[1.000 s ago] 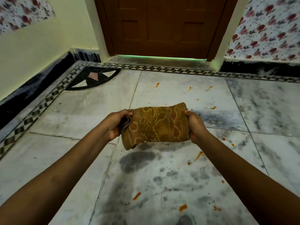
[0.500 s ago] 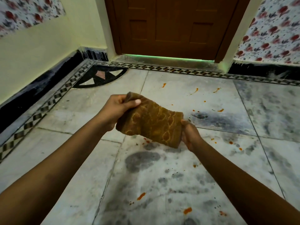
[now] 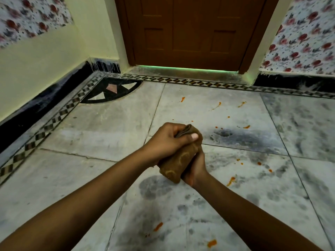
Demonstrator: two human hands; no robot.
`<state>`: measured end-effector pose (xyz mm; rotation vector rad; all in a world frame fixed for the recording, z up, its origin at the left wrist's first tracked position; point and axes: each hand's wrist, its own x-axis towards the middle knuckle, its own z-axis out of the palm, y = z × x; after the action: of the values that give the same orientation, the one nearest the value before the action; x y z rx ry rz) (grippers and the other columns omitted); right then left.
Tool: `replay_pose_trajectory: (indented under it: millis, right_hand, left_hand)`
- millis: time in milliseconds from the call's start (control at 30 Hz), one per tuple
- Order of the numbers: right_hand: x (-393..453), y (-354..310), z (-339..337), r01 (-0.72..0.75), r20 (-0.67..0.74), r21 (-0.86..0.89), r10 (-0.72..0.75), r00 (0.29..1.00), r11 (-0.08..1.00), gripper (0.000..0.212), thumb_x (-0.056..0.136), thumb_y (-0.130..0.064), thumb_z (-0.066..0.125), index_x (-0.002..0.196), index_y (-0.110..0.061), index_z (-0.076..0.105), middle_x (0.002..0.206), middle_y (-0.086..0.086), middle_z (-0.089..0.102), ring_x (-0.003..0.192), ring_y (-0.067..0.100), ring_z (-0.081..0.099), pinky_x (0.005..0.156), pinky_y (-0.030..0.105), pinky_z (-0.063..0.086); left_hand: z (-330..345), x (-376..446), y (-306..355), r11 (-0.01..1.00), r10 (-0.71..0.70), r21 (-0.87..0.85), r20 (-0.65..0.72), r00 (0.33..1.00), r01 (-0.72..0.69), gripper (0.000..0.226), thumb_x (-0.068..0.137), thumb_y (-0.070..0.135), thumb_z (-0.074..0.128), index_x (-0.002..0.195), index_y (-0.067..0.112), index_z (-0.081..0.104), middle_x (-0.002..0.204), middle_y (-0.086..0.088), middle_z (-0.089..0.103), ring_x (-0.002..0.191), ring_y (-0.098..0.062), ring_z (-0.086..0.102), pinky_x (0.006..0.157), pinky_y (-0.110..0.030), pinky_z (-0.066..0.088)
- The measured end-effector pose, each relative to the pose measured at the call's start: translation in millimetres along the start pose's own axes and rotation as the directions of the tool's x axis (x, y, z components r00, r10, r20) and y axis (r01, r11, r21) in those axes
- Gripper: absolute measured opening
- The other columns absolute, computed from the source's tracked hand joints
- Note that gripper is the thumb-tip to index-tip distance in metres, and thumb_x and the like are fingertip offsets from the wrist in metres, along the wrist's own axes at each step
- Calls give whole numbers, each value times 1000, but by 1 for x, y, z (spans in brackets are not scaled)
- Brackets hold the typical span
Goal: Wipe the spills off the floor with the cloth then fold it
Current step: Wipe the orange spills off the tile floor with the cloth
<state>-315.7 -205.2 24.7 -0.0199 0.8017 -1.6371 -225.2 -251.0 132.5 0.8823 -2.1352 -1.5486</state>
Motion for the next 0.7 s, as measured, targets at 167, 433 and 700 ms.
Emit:
replay_pose_trajectory:
  millis: [167,433,700]
  right_hand:
    - [6,-11,-7,-136,31,-72,139,990,988,86,76,-77,38,124,-8,57,122,20,62,111,37,59,93,51,47]
    - [3,-7,1,-153,-9,-315,159,987,937,65,68,-31,74,124,-5,55,115,18,65,106,34,62,93,49,49]
    - [2,-8,7,-12,-79,-570,-41,996,821,13,92,-25,56,105,-21,58,108,11,65,97,27,62,86,41,51]
  left_hand:
    - [-28,12,-19,926,-244,-299,-9,970,230,15,90,29,59,99,19,67,85,1,72,78,-11,69,64,-19,55]
    - [-41,14,-83,938,-311,-213,-173,935,272,30,88,22,64,117,23,62,114,-5,63,106,-21,59,76,-22,49]
    - [-12,1,-92,811,-528,-395,-173,832,432,57,94,48,45,144,24,34,152,-4,32,137,-26,32,102,-43,32]
